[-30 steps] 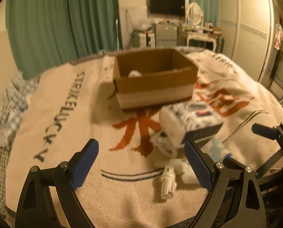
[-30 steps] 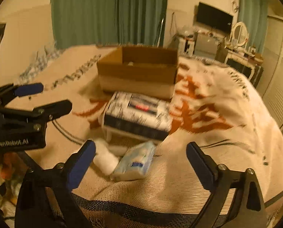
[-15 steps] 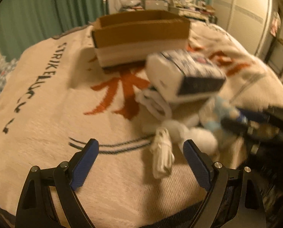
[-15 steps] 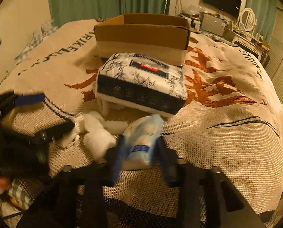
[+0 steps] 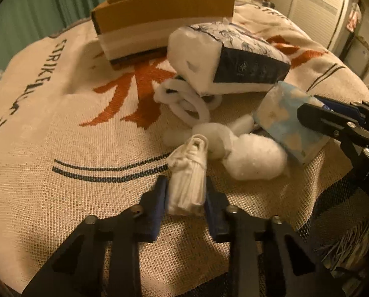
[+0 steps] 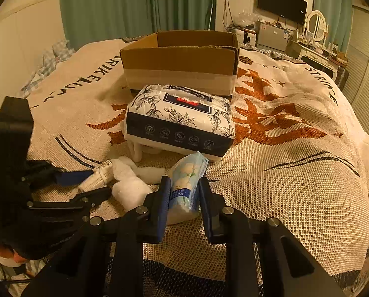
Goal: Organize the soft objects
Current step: 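Carry the wipe pack and cable into the box and open both tools, then grasp a cotton ball with the right tool while the left grasps a white plush toy, then carry the cotton ball and plush toy into the box and open both tools, then grasp the floral tissue pack with the right tool while the left grasps the leaf-topped plush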
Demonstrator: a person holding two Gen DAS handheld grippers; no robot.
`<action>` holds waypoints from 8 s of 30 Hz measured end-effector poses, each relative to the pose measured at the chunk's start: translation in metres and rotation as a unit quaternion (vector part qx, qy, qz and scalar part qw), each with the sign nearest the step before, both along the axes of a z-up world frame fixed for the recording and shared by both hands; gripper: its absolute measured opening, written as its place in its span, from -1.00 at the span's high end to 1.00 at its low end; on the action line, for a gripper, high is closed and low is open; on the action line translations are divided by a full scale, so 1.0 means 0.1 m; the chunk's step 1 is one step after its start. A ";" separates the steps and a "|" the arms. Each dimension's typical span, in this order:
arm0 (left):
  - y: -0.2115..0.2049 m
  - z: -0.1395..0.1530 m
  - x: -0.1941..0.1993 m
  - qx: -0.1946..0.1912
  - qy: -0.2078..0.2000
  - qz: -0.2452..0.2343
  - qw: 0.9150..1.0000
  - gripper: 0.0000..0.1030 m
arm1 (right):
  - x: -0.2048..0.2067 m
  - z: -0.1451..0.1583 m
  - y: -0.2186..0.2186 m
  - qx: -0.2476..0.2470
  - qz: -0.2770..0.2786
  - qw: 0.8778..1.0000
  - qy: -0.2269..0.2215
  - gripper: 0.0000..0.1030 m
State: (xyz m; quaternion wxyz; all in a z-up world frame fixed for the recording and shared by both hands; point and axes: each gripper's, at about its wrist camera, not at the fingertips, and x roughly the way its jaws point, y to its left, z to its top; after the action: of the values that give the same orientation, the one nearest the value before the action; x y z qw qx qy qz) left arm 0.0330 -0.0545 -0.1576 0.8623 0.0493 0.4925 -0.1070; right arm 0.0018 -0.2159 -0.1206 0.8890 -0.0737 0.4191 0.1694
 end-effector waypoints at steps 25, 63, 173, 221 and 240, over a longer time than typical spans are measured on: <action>0.18 1.19 0.03 -0.030 -0.155 -0.005 0.987 0.59 | 0.00 1.02 0.06 0.032 0.016 0.992 -0.120 0.61; 0.11 0.91 2.60 0.018 -0.126 0.016 0.992 0.48 | 2.81 0.69 0.39 0.041 -0.002 0.995 -0.087 -0.21; 0.37 1.56 0.45 -0.018 -0.193 0.037 0.980 0.37 | 0.32 1.46 -0.18 0.009 -0.015 0.992 -0.125 0.29; 0.18 1.29 2.49 0.035 -0.184 0.059 0.980 -0.41 | 3.06 0.94 0.35 0.068 0.026 0.995 -0.063 -0.14; 0.29 3.21 0.38 0.024 -0.356 0.089 0.930 -0.86 | 0.61 3.01 -0.03 0.046 0.032 0.970 -0.237 -0.88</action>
State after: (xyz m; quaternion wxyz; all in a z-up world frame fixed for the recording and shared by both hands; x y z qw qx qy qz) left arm 0.0711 -0.0251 0.1635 0.9856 0.0606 0.1578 0.0070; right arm 0.0628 -0.2192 0.1799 0.9596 -0.0839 0.1851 0.1945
